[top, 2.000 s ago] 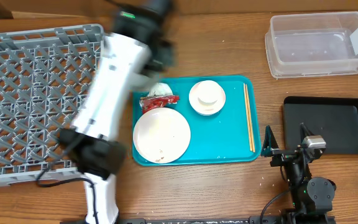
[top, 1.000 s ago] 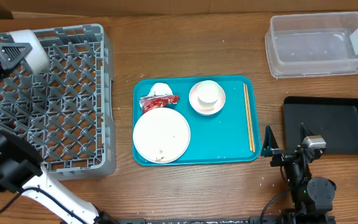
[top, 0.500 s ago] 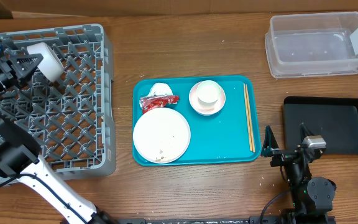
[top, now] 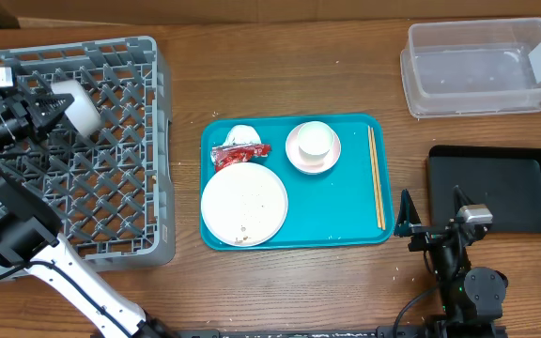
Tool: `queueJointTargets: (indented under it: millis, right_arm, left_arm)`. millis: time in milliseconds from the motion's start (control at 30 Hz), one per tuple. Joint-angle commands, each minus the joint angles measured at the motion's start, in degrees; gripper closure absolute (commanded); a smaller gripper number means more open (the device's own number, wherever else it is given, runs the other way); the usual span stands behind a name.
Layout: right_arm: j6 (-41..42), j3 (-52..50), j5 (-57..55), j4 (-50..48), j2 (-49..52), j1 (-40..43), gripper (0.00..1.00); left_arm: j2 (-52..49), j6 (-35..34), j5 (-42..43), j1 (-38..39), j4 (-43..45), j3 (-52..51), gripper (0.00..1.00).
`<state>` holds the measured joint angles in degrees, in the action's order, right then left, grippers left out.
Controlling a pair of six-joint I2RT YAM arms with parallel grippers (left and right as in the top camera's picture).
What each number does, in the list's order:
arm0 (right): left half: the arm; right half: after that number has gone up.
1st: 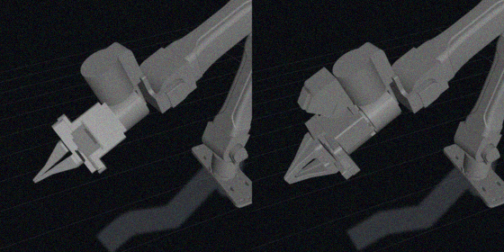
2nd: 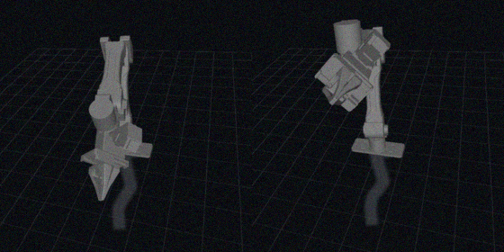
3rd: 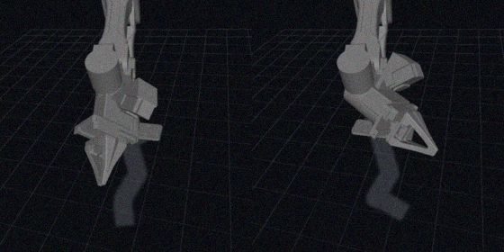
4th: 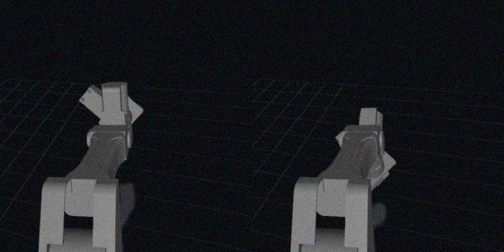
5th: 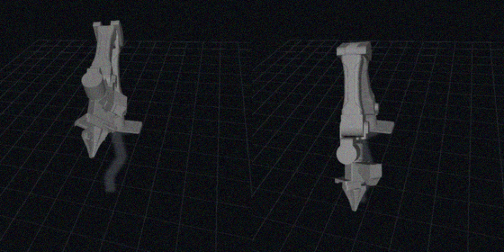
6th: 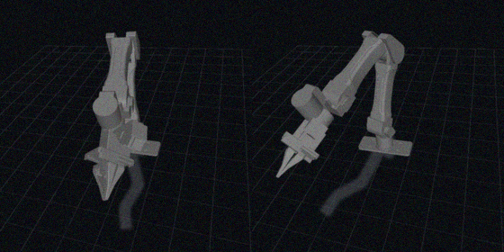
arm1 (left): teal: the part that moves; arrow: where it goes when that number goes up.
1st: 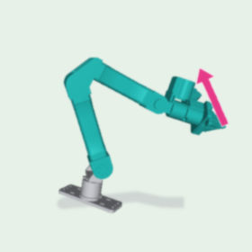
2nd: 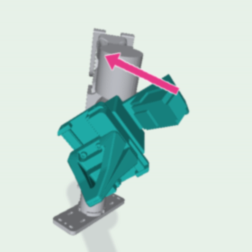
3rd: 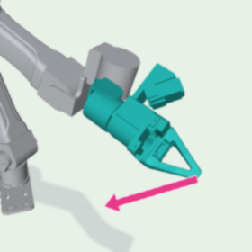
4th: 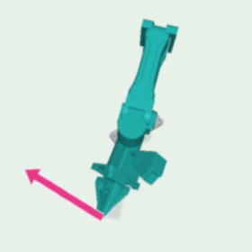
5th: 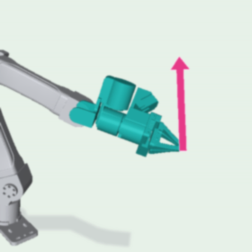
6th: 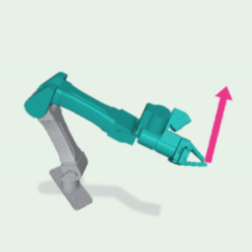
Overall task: Sort waste into correct bins and load items into the dishwasher
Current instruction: 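Lower the grey bowl into the rack and open the left gripper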
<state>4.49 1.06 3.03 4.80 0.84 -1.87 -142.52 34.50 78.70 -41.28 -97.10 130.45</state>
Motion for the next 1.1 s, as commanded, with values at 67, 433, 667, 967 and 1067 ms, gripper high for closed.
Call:
queueJointTargets:
  millis: [67, 433, 667, 967, 1067]
  right_arm:
    - [0.2, -0.6, 0.1, -0.2, -0.6, 0.2, 0.00]
    - [0.2, -0.6, 0.1, -0.2, -0.6, 0.2, 0.00]
    - [0.2, -0.6, 0.1, -0.2, -0.6, 0.2, 0.00]
    - [0.2, -0.6, 0.1, -0.2, -0.6, 0.2, 0.00]
    - [0.2, -0.6, 0.1, -0.2, -0.6, 0.2, 0.00]
  left_arm:
    - [-0.6, 2.7, -1.6, 0.2, 2.6, -8.8, 0.96]
    - [-0.6, 2.6, -1.1, -2.0, 1.0, -10.6, 0.88]
    - [-0.6, -2.0, -8.3, -6.8, 0.2, -5.3, 0.63]
    - [-0.6, -18.9, -24.6, -11.3, 0.2, 9.7, 0.58]
    - [-0.2, -27.7, -33.9, -11.8, 0.2, 15.4, 0.57]
